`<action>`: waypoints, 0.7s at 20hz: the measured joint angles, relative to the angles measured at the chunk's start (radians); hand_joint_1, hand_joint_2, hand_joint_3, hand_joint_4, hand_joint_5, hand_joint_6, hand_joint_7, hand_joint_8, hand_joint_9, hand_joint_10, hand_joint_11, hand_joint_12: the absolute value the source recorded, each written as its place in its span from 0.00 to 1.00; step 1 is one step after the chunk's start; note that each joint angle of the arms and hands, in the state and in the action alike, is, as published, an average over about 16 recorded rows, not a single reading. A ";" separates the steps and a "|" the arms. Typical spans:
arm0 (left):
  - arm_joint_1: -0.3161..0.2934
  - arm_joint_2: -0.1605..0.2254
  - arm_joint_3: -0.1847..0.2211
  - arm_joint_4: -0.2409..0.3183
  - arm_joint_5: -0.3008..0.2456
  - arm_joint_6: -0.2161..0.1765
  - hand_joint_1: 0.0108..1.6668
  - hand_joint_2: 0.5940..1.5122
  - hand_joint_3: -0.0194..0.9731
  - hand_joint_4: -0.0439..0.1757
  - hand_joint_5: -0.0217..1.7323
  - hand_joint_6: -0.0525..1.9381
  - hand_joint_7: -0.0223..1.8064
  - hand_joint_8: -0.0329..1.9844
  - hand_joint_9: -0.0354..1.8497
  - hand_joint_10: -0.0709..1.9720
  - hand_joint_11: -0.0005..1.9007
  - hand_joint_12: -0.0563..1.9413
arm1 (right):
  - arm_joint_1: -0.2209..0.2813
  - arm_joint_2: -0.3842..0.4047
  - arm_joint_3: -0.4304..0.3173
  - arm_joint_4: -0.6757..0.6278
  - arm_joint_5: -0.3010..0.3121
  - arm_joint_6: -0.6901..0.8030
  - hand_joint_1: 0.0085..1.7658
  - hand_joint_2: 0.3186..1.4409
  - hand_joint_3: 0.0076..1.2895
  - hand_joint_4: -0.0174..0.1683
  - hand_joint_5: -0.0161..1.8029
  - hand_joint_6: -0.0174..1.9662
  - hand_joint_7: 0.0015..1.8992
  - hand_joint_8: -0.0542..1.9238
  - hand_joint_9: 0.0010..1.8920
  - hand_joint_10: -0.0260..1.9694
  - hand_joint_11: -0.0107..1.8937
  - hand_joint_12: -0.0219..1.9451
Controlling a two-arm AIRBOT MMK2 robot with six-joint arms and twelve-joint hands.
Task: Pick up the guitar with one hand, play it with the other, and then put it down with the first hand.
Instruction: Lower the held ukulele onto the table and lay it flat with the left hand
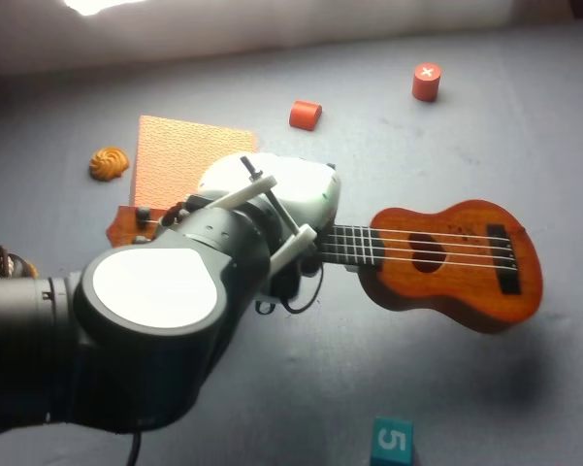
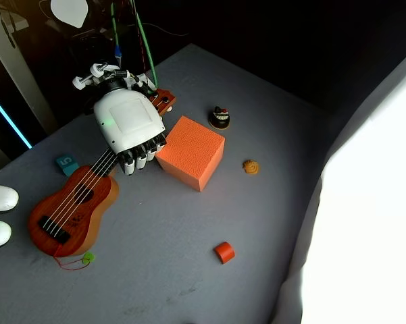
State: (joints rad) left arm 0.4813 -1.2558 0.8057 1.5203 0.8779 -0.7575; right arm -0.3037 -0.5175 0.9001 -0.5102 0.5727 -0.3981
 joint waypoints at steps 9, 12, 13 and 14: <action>-0.052 0.028 0.024 -0.028 -0.034 0.021 0.90 0.53 0.00 0.18 0.76 0.97 0.74 0.99 0.77 0.98 0.78 0.99 | -0.001 0.000 0.000 -0.002 0.004 0.000 0.18 0.89 0.01 0.09 0.14 0.02 0.11 0.04 0.08 0.02 0.01 0.33; -0.073 0.052 0.011 -0.056 -0.038 0.042 0.90 0.53 0.00 0.18 0.76 0.97 0.74 0.99 0.77 0.98 0.77 0.99 | -0.001 0.000 0.000 -0.002 0.005 0.000 0.19 0.88 0.01 0.09 0.14 0.02 0.11 0.04 0.08 0.02 0.01 0.32; -0.080 0.060 0.003 -0.065 -0.039 0.049 0.90 0.53 0.00 0.18 0.76 0.97 0.74 0.99 0.77 0.98 0.77 0.99 | -0.001 0.000 0.000 -0.002 0.005 0.000 0.19 0.88 0.01 0.09 0.13 0.02 0.11 0.04 0.08 0.02 0.01 0.32; -0.085 0.069 -0.006 -0.073 -0.039 0.056 0.90 0.53 0.00 0.18 0.76 0.97 0.74 0.99 0.77 0.97 0.77 0.99 | -0.001 0.000 -0.001 -0.002 0.005 0.000 0.19 0.88 0.01 0.09 0.13 0.02 0.11 0.04 0.08 0.02 0.01 0.32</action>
State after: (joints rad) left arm 0.3965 -1.1870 0.8001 1.4469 0.8384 -0.7017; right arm -0.3046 -0.5175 0.8995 -0.5125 0.5779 -0.3981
